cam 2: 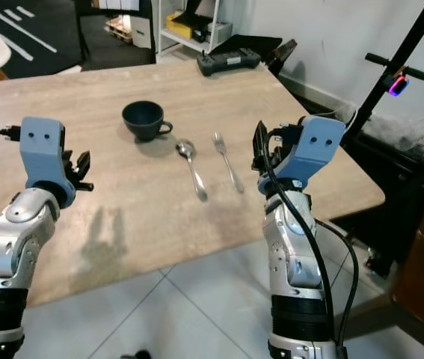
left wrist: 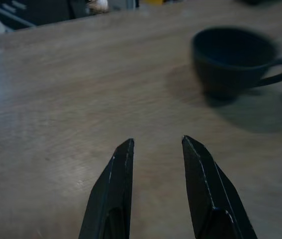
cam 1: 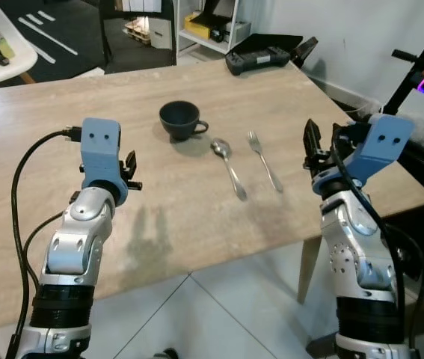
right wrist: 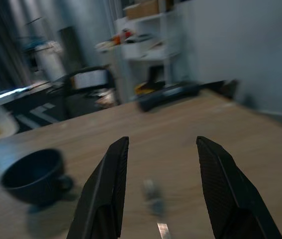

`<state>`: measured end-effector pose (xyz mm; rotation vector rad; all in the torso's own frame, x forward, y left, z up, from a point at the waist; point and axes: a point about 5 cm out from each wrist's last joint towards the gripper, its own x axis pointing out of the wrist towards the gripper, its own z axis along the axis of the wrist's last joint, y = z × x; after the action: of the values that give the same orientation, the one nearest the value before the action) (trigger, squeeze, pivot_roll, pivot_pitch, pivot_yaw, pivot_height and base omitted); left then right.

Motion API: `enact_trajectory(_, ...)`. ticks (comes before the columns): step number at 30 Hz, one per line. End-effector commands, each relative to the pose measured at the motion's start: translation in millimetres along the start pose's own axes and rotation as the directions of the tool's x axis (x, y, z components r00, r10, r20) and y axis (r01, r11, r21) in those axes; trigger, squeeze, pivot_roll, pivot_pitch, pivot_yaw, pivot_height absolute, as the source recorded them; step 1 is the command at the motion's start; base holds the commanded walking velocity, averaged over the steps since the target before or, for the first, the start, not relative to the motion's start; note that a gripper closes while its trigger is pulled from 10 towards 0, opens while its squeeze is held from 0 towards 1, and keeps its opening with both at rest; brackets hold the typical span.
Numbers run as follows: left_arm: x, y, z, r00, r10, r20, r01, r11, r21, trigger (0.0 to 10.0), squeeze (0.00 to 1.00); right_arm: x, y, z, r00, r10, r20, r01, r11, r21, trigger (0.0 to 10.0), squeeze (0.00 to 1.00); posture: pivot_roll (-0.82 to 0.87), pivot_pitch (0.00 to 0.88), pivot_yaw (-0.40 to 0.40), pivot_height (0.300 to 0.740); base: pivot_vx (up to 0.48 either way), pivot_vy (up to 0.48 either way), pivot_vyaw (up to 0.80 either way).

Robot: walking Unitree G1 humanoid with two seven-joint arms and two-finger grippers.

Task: Setting the table

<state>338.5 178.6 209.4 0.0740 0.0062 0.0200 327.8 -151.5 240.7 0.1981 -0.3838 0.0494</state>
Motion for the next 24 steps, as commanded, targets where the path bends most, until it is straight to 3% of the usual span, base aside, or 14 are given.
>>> enact_trajectory(1,-1.0,-1.2,-4.7,1.000,0.002,-0.019,-0.002,1.000,0.009,10.0,0.00,-2.7,-4.0,-2.9,1.000,-0.004,-0.014,0.004,1.000,-0.007,10.0,0.00,0.03,0.111,0.080,0.740,0.000,0.000,0.00)
enact_trajectory(4,-1.3,-1.0,-4.2,1.000,0.006,-0.015,-0.006,1.000,0.019,10.0,0.00,-2.9,-0.8,-4.0,0.999,0.030,-0.025,-0.030,0.999,-0.017,10.0,0.00,0.03,0.111,0.082,0.740,0.000,0.000,0.00)
enact_trajectory(5,-2.6,-0.9,-3.7,1.000,0.010,-0.007,-0.010,0.999,0.033,10.0,0.00,-3.6,5.8,-6.5,0.994,0.099,-0.053,-0.101,0.994,-0.043,10.0,0.00,0.04,0.112,0.084,0.740,0.000,0.000,0.00)
enact_trajectory(8,-7.0,1.5,-5.3,1.000,0.010,-0.007,-0.009,0.997,0.075,10.0,0.00,-4.8,13.5,-12.7,0.980,0.170,-0.106,-0.181,0.978,-0.104,10.0,0.00,0.04,0.114,0.087,0.740,0.000,0.000,0.00)
enact_trajectory(11,-14.2,8.4,-8.2,1.000,0.015,-0.002,-0.015,0.994,0.110,10.0,0.00,-4.6,15.8,-14.3,0.976,0.182,-0.118,-0.195,0.974,-0.115,10.0,0.00,0.04,0.118,0.087,0.740,0.000,0.000,0.00)
enact_trajectory(14,-34.2,25.6,-21.8,0.999,-0.040,-0.035,0.050,0.937,0.345,10.0,0.00,0.7,9.7,-15.7,0.983,0.126,-0.131,-0.145,0.979,-0.142,10.0,0.00,0.07,0.139,0.082,0.740,0.000,0.000,0.00)
enact_trajectory(16,-46.3,33.3,-25.8,0.996,-0.076,-0.049,0.090,0.890,0.446,10.0,0.00,2.4,4.1,-18.3,0.985,0.093,-0.147,-0.117,0.979,-0.166,10.0,0.00,0.08,0.143,0.080,0.740,0.000,0.000,0.00)
enact_trajectory(19,-61.7,44.1,-25.2,0.995,-0.090,-0.032,0.092,0.829,0.552,10.0,0.00,3.0,-3.4,-24.8,0.981,0.067,-0.181,-0.101,0.977,-0.188,10.0,0.00,0.10,0.154,0.079,0.740,0.000,0.000,0.00)
enact_trajectory(24,-70.7,52.8,-25.0,0.998,-0.057,-0.008,0.051,0.810,0.584,10.0,0.00,2.7,-6.3,-36.2,0.965,0.055,-0.258,-0.111,0.971,-0.210,10.0,0.00,0.13,0.176,0.074,0.740,0.000,0.000,0.00)
